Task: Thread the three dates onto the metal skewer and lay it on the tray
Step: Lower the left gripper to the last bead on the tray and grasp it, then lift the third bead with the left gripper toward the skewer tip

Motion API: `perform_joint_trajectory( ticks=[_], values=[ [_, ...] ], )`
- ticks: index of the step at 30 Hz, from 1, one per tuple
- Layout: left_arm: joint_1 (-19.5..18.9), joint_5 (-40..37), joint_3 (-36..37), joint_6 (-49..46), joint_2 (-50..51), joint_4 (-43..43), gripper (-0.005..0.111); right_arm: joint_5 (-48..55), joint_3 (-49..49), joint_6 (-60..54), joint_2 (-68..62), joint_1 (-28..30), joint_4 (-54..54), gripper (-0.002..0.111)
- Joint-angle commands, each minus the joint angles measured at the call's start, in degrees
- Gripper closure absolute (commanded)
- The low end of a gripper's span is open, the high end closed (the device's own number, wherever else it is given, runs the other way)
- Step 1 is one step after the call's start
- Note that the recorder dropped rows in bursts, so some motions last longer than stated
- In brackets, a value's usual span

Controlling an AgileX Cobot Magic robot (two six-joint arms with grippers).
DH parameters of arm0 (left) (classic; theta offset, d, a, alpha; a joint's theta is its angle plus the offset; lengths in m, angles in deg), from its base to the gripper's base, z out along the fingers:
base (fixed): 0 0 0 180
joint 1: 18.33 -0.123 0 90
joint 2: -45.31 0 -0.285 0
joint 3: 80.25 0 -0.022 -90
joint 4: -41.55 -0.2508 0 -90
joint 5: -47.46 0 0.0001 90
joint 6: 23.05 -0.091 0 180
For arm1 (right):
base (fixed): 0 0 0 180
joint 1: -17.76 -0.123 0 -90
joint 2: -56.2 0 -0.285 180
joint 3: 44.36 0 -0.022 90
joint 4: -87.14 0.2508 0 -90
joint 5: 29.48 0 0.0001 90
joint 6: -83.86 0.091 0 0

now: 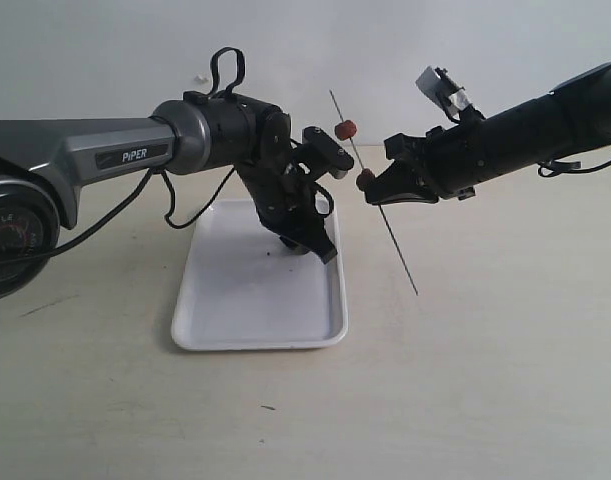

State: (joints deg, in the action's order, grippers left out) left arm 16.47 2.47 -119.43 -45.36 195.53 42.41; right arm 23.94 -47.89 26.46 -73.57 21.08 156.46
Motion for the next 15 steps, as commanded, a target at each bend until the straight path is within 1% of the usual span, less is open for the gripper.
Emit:
perform_joint_trajectory(
  ticks=[1,13,15],
  values=[
    [0.11,-1.25,-0.23,0.46,0.1,0.1,0.072,-0.22,-0.16,-0.62,0.55,0.01,0.35,0.108],
    [0.11,-1.9,-0.23,0.55,0.1,0.23,0.072,-0.22,-0.16,-0.62,0.55,0.01,0.35,0.108],
    [0.11,-1.9,-0.23,0.79,0.1,0.23,0.074,-0.22,-0.16,-0.62,0.55,0.01,0.35,0.108]
  ],
)
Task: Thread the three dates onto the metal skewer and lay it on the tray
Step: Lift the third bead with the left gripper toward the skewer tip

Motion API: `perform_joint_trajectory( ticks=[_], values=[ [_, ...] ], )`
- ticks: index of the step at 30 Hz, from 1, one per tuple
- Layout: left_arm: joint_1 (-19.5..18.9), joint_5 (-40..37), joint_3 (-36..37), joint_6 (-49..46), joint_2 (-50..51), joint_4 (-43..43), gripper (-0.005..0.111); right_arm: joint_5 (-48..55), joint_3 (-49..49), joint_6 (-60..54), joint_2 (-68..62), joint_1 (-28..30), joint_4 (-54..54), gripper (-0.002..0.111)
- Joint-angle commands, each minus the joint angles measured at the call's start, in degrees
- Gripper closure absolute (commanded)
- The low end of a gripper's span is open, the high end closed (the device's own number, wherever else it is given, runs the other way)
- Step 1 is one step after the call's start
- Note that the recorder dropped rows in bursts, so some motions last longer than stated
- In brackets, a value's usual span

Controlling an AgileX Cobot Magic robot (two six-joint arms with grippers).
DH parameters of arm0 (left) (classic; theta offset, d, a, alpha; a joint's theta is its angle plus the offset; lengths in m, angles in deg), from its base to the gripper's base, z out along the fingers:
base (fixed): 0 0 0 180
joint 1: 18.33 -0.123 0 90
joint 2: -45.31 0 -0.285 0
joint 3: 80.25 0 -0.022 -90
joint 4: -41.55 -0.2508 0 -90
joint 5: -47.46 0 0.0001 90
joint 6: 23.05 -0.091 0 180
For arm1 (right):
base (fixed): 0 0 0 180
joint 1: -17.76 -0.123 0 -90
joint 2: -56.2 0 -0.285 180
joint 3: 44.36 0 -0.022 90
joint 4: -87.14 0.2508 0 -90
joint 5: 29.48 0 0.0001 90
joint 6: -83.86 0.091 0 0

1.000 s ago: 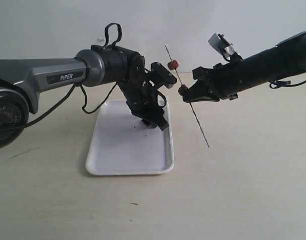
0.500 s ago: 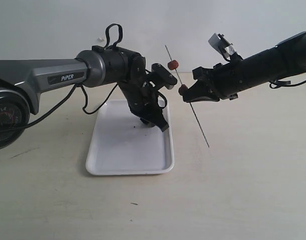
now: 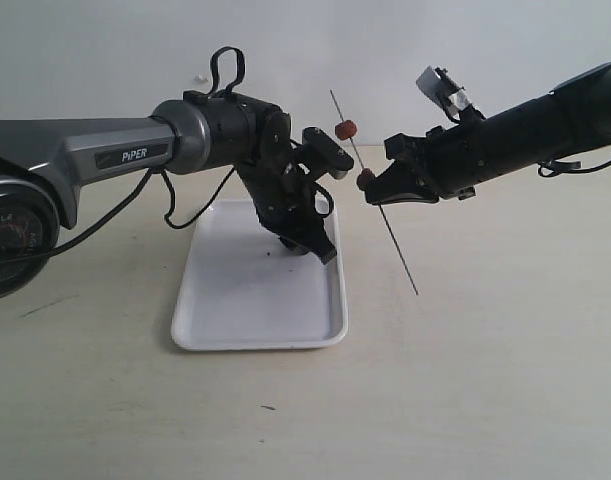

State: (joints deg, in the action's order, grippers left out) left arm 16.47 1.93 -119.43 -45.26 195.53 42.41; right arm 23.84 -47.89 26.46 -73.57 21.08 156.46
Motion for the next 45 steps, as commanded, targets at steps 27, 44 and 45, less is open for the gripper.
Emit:
perform_joint_trajectory(
  ticks=[27,44,45],
  values=[
    [-10.51,-13.19,-0.23,-12.75,-6.89,36.39,0.084,3.31,0.68,-0.91,0.55,0.01,-0.67,0.108],
    [-27.12,-24.43,-0.23,-19.86,-6.92,64.35,0.084,16.65,12.13,-19.94,0.55,0.01,0.83,0.108],
    [-27.42,-24.43,-0.23,-19.64,-6.92,64.33,0.084,16.65,12.7,-21.01,0.55,0.01,0.83,0.108]
  ],
)
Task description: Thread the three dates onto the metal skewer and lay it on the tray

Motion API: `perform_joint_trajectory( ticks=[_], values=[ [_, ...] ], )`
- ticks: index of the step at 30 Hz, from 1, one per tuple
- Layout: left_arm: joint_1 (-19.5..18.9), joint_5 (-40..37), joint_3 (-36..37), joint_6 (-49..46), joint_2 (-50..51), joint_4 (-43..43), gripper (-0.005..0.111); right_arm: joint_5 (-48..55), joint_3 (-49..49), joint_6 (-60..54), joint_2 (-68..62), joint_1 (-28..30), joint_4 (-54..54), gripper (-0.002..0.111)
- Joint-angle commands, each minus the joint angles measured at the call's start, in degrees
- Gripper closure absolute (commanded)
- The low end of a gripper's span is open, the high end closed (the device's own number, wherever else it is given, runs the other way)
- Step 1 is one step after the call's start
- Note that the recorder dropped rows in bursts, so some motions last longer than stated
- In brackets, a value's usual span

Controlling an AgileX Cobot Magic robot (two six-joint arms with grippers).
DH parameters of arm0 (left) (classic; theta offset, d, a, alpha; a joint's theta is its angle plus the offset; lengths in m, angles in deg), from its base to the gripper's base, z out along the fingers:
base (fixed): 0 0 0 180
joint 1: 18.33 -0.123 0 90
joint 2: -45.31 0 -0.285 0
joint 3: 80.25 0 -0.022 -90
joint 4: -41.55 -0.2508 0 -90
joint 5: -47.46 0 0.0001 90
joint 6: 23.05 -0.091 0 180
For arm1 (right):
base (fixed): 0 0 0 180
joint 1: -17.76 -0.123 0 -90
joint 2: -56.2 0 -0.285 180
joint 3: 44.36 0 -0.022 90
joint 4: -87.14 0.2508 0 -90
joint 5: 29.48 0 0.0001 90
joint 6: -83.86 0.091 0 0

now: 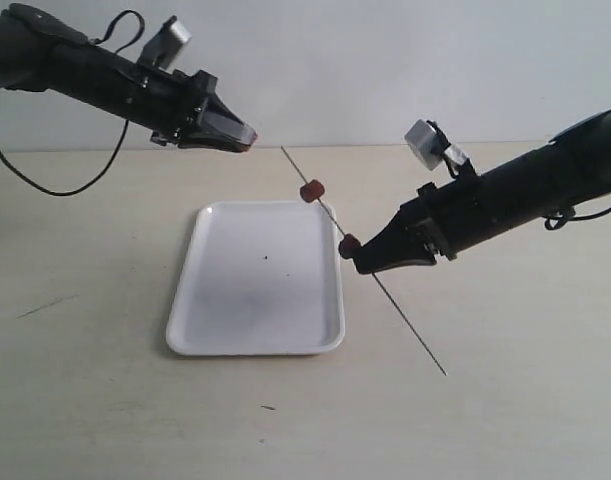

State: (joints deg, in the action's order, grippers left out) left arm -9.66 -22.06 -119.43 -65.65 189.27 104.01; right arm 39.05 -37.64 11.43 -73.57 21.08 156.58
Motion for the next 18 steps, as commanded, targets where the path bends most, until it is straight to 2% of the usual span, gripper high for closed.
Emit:
perform_joint_trajectory(
  ticks=[1,12,18],
  values=[
    [-1.43,-0.45,-0.23,0.75,-0.66,2.74,0.084,1.44,2.99,-7.19,0.55,0.01,0.71,0.108],
    [1.13,-0.45,-0.23,1.51,-0.66,2.63,0.084,1.44,3.29,-15.59,0.55,0.01,2.45,0.108],
    [1.92,-0.45,-0.23,3.64,-0.66,2.41,0.084,1.44,3.29,-16.46,0.55,0.01,2.6,0.108]
  ],
)
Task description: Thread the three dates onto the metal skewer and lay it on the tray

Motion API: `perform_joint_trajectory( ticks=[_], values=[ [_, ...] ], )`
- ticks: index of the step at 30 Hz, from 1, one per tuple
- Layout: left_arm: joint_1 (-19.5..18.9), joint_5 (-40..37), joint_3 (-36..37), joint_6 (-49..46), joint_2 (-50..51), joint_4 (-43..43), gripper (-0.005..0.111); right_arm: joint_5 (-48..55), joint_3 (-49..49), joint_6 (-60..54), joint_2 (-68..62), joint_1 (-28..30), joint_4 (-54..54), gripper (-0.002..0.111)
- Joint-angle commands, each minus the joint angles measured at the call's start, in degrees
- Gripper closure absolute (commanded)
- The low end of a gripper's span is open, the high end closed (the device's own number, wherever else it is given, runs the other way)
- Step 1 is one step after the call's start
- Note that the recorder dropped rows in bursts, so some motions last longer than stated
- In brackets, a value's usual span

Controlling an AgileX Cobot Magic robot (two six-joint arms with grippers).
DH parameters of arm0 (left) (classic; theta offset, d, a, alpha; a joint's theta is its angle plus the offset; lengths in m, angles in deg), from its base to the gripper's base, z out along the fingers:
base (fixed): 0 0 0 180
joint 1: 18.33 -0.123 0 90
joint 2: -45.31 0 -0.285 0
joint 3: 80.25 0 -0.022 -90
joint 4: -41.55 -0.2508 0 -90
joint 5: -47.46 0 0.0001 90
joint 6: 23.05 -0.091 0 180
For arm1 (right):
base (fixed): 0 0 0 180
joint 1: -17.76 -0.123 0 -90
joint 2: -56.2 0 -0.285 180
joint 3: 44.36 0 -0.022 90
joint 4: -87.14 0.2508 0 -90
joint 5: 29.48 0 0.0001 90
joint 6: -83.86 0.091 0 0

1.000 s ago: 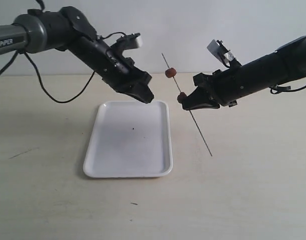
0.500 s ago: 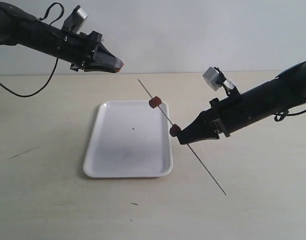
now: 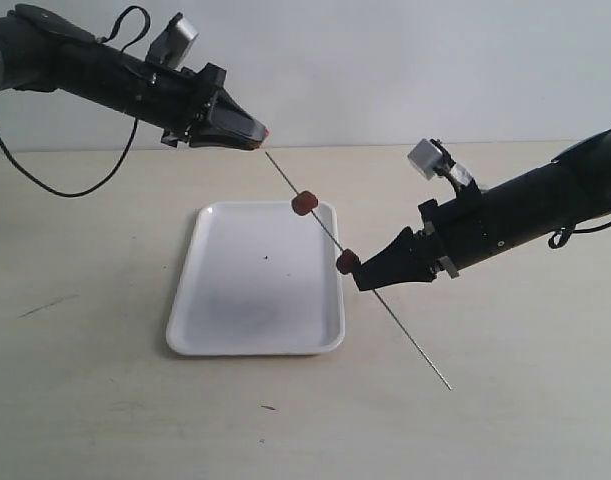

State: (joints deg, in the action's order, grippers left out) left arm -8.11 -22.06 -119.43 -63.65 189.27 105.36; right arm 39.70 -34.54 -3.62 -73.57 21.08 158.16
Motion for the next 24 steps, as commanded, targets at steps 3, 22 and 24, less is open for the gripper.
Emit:
perform_joint_trajectory(
  ticks=[3,22,24],
  values=[
    [0.37,-0.45,-0.23,2.37,-0.66,0.82,0.084,0.79,0.18,-3.79,0.55,0.01,1.03,0.108],
    [0.37,-0.45,-0.23,3.78,-0.66,0.84,0.084,0.79,-11.26,-2.26,-9.33,4.72,-1.51,0.108],
    [0.37,-0.45,-0.23,3.68,-0.66,0.84,0.084,0.79,-11.69,-2.36,-10.28,4.72,-1.5,0.108]
  ],
)
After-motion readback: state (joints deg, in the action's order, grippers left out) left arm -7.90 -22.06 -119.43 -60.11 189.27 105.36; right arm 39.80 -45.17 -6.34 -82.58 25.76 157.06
